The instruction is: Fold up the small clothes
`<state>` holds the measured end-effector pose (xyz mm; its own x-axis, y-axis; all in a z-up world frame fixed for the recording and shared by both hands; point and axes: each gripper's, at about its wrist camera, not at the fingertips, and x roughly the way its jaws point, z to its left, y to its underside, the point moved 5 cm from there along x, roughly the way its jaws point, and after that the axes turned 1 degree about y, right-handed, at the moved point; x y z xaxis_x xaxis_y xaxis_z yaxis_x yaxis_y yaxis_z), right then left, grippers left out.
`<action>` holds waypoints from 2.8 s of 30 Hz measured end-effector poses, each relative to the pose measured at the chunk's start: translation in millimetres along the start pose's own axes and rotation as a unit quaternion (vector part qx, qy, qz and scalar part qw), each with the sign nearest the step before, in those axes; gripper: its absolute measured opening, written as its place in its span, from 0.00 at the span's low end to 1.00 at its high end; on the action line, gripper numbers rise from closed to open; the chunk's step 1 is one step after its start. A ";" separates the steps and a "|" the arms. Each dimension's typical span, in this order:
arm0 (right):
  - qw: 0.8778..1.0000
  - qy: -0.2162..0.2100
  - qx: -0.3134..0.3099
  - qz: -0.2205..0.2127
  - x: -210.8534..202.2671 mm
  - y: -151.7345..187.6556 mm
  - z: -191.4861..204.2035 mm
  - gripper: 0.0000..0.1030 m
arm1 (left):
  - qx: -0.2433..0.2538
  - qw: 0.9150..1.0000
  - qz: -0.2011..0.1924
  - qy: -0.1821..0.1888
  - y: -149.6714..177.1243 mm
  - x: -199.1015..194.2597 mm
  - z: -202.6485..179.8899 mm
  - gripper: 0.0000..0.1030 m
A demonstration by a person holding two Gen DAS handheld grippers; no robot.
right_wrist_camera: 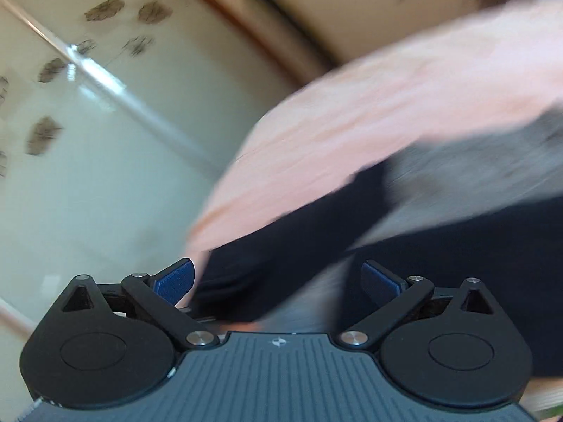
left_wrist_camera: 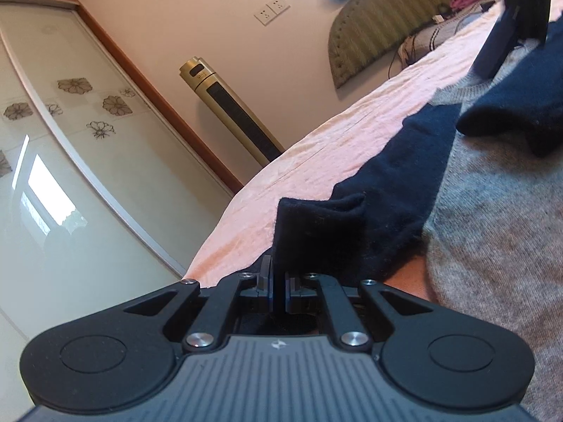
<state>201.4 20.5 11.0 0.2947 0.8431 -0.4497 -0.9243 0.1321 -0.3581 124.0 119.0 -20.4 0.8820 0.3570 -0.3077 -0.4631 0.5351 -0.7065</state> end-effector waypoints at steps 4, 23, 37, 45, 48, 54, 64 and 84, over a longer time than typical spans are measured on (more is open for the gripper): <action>0.993 -0.019 0.080 0.083 76.4 7.7 4.8 0.93 | -0.015 1.000 -0.001 0.002 0.9 -0.5 5.2 0.05; 0.999 -0.010 0.022 0.028 81.1 -11.8 21.2 0.13 | 0.021 1.000 -0.012 -0.015 1.7 -5.1 -0.9 0.12; 0.983 0.159 -0.093 -0.023 -74.7 -54.4 -58.7 0.13 | 0.039 0.997 -0.050 -0.031 4.5 -19.7 -1.8 0.66; 0.980 0.181 -0.077 -0.044 -131.4 -52.8 -114.6 0.13 | 0.082 0.994 -0.061 -0.027 3.2 -21.0 -13.1 0.67; 0.978 0.187 -0.075 -0.049 -150.7 -49.0 -127.6 0.12 | 0.091 0.993 -0.064 -0.027 4.4 -23.3 -18.0 0.67; 0.976 0.199 -0.045 -0.080 -193.0 -46.1 -163.2 0.09 | 0.077 0.995 -0.060 -0.017 3.5 -18.6 -9.2 0.67; 0.996 0.065 0.016 -0.062 -173.8 -34.5 -148.0 0.41 | -0.104 0.970 -0.042 0.217 -3.0 -46.0 19.3 0.72; 0.973 0.210 -0.075 -0.056 -213.8 -37.7 -166.1 0.13 | -0.463 0.821 0.067 0.327 -28.9 42.3 59.5 0.80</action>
<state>213.5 -251.3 -15.2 0.4934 0.5362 -0.6849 -0.8443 0.1057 -0.5254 169.5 164.1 24.9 0.8274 -0.2851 -0.4839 -0.5615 -0.3955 -0.7269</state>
